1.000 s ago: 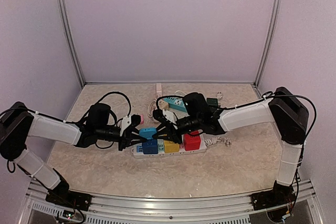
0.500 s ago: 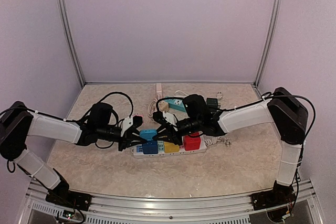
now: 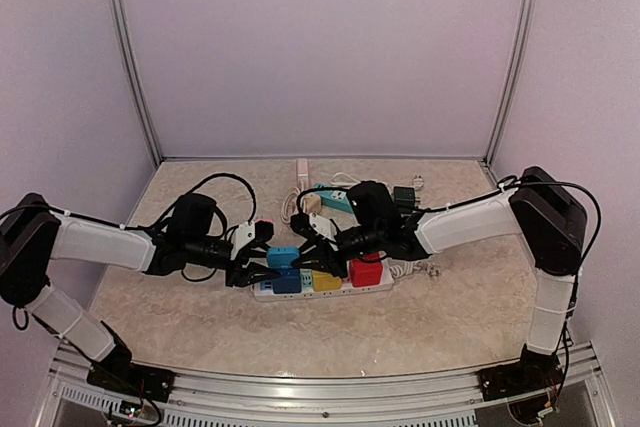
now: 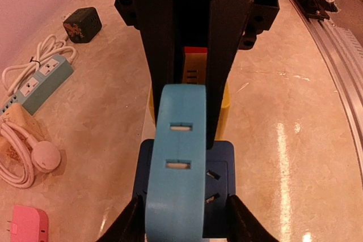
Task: Insert the plug
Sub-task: Insert the plug into the socket.
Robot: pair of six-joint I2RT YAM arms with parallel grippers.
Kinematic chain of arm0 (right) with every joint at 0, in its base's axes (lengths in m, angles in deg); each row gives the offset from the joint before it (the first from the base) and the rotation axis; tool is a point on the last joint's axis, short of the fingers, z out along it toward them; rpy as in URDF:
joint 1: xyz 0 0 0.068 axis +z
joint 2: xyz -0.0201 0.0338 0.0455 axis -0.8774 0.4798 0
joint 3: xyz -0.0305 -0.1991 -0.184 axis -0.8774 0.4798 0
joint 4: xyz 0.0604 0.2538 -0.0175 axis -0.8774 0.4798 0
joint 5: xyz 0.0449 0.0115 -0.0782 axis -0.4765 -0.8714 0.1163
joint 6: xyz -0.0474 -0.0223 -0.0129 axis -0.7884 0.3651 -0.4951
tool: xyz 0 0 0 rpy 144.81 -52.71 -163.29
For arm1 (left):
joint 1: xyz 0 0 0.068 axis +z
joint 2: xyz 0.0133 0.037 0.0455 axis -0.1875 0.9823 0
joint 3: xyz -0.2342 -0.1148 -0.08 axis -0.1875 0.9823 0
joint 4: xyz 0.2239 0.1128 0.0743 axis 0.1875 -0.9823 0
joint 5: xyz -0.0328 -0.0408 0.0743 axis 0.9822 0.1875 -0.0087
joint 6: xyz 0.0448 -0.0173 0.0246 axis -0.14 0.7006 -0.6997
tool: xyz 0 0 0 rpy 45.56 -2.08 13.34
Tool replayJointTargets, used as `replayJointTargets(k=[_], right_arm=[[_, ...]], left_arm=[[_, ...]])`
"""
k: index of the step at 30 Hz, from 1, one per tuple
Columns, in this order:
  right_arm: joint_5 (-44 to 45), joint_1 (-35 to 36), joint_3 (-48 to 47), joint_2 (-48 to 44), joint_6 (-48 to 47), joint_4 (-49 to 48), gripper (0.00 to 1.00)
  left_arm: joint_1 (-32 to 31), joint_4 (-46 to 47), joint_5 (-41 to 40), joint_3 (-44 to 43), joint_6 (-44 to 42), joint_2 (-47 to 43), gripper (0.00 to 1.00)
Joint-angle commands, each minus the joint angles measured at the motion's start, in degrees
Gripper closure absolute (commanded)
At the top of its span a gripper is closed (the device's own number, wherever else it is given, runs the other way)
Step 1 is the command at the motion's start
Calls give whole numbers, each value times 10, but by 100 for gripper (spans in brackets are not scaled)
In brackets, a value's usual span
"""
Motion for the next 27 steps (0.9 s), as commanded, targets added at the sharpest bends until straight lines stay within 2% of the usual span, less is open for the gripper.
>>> replayJointTargets(k=[1,7,13,15,19,20,22,23,27], right_arm=[[80,-6,21,29,-3,116,100],[85,-6,3,28,-7,136,100],[96,-5,14,35,-8,127,100],[101,-6,18,42,-8,125,100],[104,-6,17,34,0,127,100],[102,-5,16,27,0,128,95],[93,-6,5,10,0,136,71],[89,-6,-3,3,2,143,62],[78,-5,-22,-33,16,133,47]], left_arm=[[-2,-20,-15,1,-16,-16,45],[5,-21,-11,-20,-14,-42,42],[3,-35,-6,-28,7,-64,53],[3,-44,-9,-27,1,-69,50],[3,-66,-16,-30,-16,-81,38],[3,-70,-17,-31,-16,-84,35],[3,-77,-24,-32,-16,-96,29],[4,-80,-28,-32,-18,-100,27],[3,-88,-36,-20,-22,-123,22]])
